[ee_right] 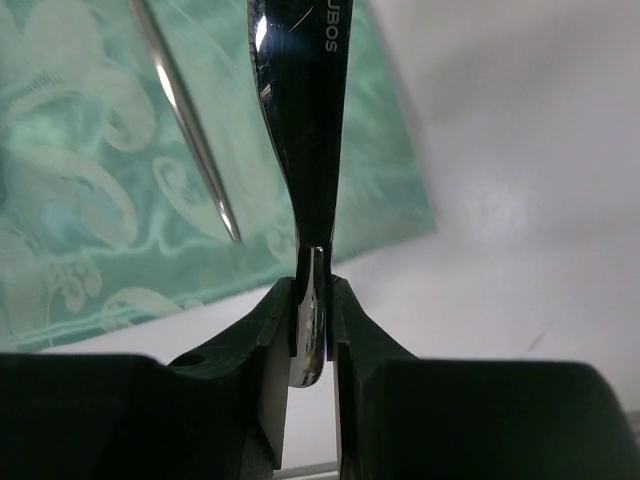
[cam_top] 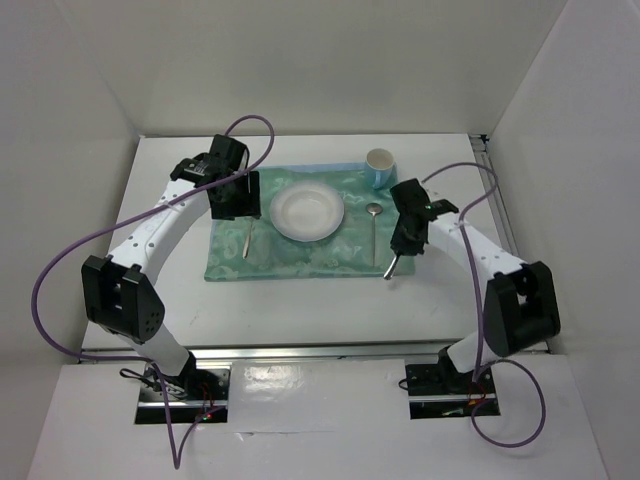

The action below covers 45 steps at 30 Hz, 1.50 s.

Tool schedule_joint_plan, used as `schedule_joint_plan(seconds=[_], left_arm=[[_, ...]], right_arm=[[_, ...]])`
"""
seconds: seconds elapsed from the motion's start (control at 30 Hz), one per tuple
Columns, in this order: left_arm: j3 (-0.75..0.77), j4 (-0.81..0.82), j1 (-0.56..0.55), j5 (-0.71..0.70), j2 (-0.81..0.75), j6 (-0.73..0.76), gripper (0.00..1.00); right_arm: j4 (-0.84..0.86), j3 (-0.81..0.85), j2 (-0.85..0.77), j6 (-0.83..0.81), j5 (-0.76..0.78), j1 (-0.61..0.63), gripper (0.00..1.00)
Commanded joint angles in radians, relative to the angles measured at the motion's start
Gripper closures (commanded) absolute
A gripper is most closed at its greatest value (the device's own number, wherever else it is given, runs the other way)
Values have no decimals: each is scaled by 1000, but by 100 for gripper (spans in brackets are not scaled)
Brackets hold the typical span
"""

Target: Set the dinner table for one person

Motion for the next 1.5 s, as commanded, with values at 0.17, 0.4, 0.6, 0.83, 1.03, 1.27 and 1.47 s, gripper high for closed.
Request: schedule_joint_plan(seconds=[0.17,0.4,0.6,0.83,1.03,1.27,1.47], left_arm=[[11,7,-3,-26,-22,-4,25],[20,-2,-3,-26,-31,-4,25],[20,-2,-3,-26,-31,-4,25],[20,-2,-3,-26,-31,-4,25],[51,-22,-3,-49,-40,-4,24],[71,-2,-3,-31,-83,-4,24],[29,75,-3,-22,-152,-13,24]], right_arm=[[81,308,345,-379,-61,-13,92],[121,422,488,-410,-52,-34,90],[100,480,558,-419,-26,-34,74],[58,489,510,-378,-17,-34,37],[29,405,260,-288,9,-94,3],[141,77,-145,-180,75,-200,0],[84,26,-273,-143,153,-200,0]])
